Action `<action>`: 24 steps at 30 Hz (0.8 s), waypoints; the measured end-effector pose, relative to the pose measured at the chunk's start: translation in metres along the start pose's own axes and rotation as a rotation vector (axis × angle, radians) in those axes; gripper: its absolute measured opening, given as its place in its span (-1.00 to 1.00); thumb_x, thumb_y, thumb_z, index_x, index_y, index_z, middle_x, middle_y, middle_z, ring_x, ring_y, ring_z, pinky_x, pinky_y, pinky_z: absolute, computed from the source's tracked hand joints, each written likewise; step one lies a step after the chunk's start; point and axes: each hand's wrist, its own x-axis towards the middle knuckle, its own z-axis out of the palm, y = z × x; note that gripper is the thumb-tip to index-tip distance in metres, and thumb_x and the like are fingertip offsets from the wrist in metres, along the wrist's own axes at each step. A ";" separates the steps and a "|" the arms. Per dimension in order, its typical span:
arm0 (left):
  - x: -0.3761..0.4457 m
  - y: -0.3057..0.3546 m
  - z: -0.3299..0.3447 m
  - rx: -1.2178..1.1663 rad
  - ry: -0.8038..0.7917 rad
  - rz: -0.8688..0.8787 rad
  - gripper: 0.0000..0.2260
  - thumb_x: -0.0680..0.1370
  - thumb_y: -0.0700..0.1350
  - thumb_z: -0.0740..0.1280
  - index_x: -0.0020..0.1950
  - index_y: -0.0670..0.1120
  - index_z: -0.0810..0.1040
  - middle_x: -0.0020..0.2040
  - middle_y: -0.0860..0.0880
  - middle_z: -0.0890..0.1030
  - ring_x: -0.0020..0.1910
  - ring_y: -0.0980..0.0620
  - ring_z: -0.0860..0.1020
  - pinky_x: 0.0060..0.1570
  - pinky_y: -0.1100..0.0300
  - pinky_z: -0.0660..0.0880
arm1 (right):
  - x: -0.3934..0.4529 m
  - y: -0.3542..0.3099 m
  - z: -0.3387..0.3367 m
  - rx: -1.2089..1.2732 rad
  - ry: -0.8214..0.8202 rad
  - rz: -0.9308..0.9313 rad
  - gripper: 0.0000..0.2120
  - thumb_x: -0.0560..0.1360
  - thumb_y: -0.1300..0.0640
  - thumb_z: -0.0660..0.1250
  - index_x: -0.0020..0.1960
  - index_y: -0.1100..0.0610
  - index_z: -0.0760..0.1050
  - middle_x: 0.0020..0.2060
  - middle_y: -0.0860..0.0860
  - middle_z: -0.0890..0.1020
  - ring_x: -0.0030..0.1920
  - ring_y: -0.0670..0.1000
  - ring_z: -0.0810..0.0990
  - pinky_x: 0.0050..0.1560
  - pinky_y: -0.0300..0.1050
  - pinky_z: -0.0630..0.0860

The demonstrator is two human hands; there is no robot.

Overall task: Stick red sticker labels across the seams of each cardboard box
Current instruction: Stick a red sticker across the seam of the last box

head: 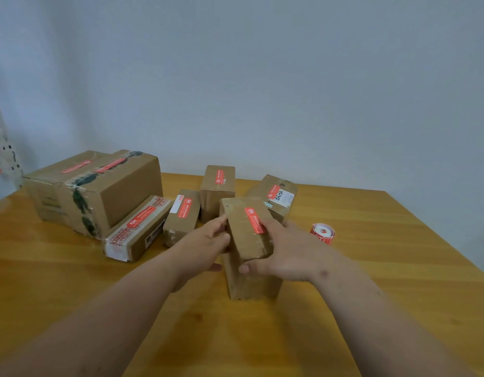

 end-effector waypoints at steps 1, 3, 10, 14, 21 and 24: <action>0.000 0.002 0.003 -0.039 -0.017 -0.014 -0.53 0.66 -0.04 0.19 0.54 0.15 0.16 0.38 0.11 0.44 0.24 0.12 0.48 0.07 0.13 0.56 | 0.000 0.000 0.000 -0.010 0.028 0.008 0.01 0.26 -0.43 0.40 0.53 -0.19 -0.03 0.33 0.02 0.36 0.28 0.09 0.43 0.21 -0.01 0.44; 0.002 0.006 0.008 -0.077 -0.028 -0.034 -0.57 0.64 0.06 0.19 0.51 0.12 0.21 0.35 0.11 0.46 0.25 0.11 0.48 0.13 0.07 0.56 | 0.002 0.000 0.000 -0.022 0.065 0.032 -0.03 0.27 -0.42 0.40 0.51 -0.17 0.01 0.28 0.02 0.38 0.24 0.08 0.45 0.13 -0.04 0.45; 0.021 0.020 0.021 -0.006 -0.090 -0.050 -0.40 0.59 0.03 0.30 0.56 0.10 0.09 0.28 0.13 0.40 0.09 0.14 0.49 0.15 0.10 0.52 | 0.015 0.006 0.002 -0.027 0.173 0.119 -0.22 0.33 -0.41 0.29 0.43 -0.11 0.18 0.29 0.03 0.37 0.18 0.09 0.50 0.05 0.02 0.54; 0.029 0.023 0.023 -0.032 -0.086 -0.065 -0.45 0.63 0.00 0.24 0.57 0.10 0.11 0.18 0.12 0.42 0.20 0.04 0.46 0.19 0.04 0.54 | 0.026 0.008 0.006 -0.059 0.215 0.188 -0.22 0.33 -0.46 0.21 0.40 -0.07 0.21 0.27 0.05 0.35 0.13 0.12 0.53 0.01 0.07 0.57; 0.026 0.015 0.006 0.111 0.079 0.044 -0.56 0.60 0.03 0.29 0.47 0.11 0.33 0.04 0.23 0.55 0.02 0.22 0.53 -0.05 0.29 0.51 | 0.033 -0.002 0.002 0.002 0.216 0.050 -0.28 0.35 -0.44 0.25 0.37 -0.07 0.27 0.05 0.01 0.36 0.07 0.08 0.50 0.02 -0.03 0.51; 0.025 0.010 -0.004 0.200 0.127 0.069 -0.53 0.59 0.04 0.30 0.49 0.12 0.30 0.06 0.23 0.55 0.01 0.23 0.52 -0.09 0.33 0.48 | 0.040 -0.008 0.004 0.020 0.237 -0.004 -0.29 0.37 -0.41 0.26 0.39 -0.06 0.27 0.04 0.00 0.36 0.08 0.06 0.48 0.02 -0.06 0.50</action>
